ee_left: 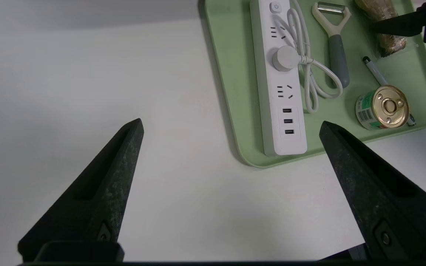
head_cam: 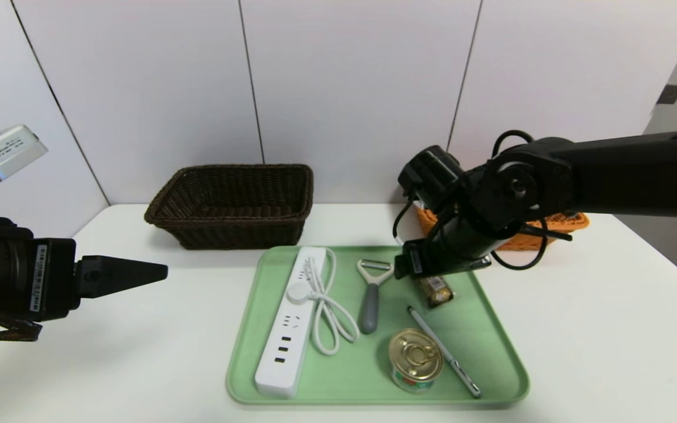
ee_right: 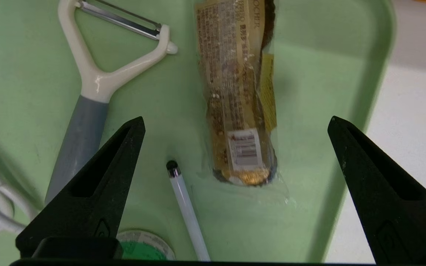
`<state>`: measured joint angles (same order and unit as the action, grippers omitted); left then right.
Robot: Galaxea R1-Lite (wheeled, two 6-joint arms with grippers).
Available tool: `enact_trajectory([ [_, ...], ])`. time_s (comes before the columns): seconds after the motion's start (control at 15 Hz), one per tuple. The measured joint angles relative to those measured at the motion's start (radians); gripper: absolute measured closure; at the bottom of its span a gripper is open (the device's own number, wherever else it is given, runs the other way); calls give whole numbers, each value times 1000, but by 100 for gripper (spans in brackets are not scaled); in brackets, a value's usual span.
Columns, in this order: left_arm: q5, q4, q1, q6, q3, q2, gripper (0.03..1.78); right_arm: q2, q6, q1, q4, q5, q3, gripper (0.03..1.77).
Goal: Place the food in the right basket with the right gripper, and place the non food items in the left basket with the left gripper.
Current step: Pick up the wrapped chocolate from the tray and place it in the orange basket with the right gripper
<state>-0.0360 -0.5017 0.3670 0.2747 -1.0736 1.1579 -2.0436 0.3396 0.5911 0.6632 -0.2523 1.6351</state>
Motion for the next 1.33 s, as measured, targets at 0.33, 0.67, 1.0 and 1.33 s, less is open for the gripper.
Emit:
enact_trajectory([
  [0.33,-1,0,3,0,-16,1,12,-75,7,-14,0,0,49,9],
  [0.67,-2,0,4,-1,-19,-2,12,-111,10,-14,-1,-1,60,30],
  [1.0,-3,0,3,0,-24,-5,12,-113,10,-20,4,-1,61,96],
  [1.33,2,0,3,3,-25,-7,12,-83,12,-19,19,2,42,162],
])
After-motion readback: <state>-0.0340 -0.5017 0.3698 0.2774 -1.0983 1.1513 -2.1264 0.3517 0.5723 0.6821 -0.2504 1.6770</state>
